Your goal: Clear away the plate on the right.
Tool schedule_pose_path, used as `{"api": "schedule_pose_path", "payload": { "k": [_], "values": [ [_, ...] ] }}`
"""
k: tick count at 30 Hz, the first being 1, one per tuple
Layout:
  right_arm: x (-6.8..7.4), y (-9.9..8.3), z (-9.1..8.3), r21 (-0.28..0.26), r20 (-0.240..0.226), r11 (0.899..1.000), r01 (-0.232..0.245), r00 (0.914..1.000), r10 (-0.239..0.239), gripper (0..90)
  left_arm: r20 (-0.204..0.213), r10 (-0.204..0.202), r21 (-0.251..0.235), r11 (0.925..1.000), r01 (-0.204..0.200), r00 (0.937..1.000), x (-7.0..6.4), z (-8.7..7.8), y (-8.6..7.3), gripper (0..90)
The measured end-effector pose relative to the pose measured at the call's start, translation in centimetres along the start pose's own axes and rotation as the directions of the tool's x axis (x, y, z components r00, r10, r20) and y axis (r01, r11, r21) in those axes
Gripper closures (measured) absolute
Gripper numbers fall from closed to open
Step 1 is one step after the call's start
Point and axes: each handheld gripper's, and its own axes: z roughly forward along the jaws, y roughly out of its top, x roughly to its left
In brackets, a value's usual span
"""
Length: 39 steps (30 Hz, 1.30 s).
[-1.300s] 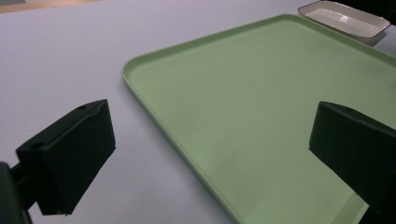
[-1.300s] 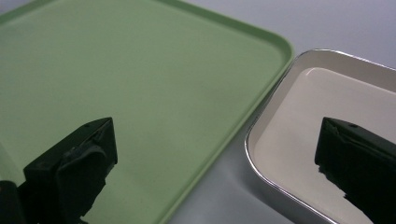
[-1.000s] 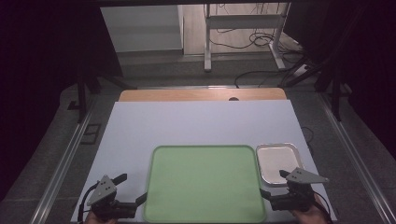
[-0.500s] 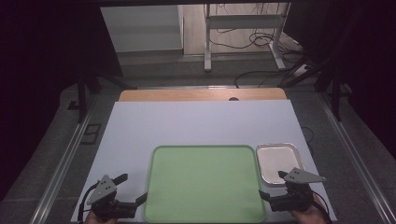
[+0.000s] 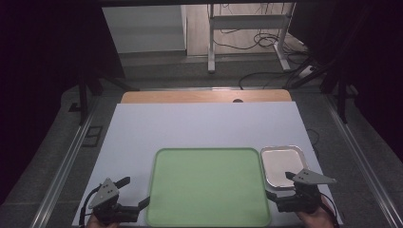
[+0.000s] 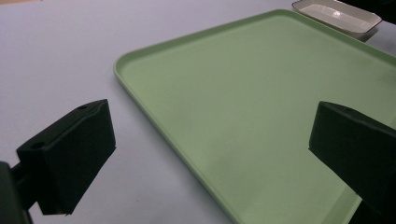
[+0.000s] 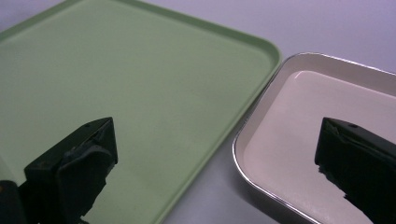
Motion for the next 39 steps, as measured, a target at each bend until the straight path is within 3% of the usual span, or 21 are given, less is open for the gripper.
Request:
{"api": "schedule_pose_path", "payload": {
  "k": [8,25,39],
  "values": [
    [-0.5,0.2,0.1,0.004,0.030,1.000,0.011,0.9995,-0.012,0.0,0.002,-0.002,-0.001,1.0000,0.002,1.0000,0.0,0.0,0.0,0.3],
    [-2.8,0.5,0.2,-0.009,0.117,1.000,-0.029,0.9927,0.030,0.0,0.004,-0.003,-0.001,1.0000,0.003,1.0000,0.1,0.0,0.0,0.3],
    [-4.7,0.6,0.5,-0.020,0.190,0.995,-0.102,0.9763,0.104,0.0,0.007,-0.006,-0.002,1.0000,0.006,1.0000,0.1,0.0,0.0,0.3]
  ]
}}
